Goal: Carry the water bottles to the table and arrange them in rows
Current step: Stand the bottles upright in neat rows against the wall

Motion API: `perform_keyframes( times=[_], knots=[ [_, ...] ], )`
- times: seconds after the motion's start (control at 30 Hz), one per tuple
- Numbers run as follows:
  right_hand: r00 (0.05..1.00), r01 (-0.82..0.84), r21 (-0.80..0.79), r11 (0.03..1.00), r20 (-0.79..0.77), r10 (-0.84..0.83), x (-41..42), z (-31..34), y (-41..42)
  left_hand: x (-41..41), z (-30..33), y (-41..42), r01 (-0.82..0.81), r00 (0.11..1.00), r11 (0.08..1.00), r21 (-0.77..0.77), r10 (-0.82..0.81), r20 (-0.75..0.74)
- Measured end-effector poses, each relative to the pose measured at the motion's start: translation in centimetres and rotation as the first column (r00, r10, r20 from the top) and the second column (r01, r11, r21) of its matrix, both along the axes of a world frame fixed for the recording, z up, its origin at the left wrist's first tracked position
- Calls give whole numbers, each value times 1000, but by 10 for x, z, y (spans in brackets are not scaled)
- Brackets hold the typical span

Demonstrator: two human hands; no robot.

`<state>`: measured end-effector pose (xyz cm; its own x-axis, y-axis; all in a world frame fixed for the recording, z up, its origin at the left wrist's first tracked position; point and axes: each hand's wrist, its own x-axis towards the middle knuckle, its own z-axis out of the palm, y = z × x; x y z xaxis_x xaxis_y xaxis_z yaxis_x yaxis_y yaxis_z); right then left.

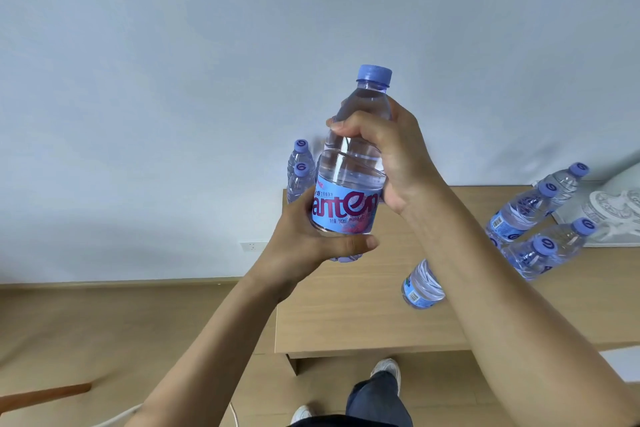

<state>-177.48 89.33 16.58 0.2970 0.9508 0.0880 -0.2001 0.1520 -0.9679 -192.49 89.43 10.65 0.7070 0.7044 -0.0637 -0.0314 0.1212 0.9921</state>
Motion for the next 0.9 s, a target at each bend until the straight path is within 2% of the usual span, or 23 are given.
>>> perform_keyframes(
  times=[0.17,0.27,0.37,0.47,0.57,0.9],
  knots=[
    [986,-138,27,990,-90,140,6,-6,1,-2,0,4,108,994,994,-14,-109,-15],
    [983,-160,66,985,-81,165,5,-7,0,-3,-2,3,82,997,996,-24,-82,1],
    [992,-122,42,992,-22,123,2,-7,-1,-1,-6,-1,-25,1000,1000,-17,25,9],
    [996,-4,1,1000,88,4,-3,-6,-2,2,-9,-6,-176,984,982,66,177,-13],
    [994,72,-9,997,89,-71,-9,-6,-3,4,-11,-11,-271,960,951,147,279,-34],
    [999,47,10,999,-26,-46,-6,-10,-7,-1,-12,-16,-178,984,983,41,176,41]
  ],
)
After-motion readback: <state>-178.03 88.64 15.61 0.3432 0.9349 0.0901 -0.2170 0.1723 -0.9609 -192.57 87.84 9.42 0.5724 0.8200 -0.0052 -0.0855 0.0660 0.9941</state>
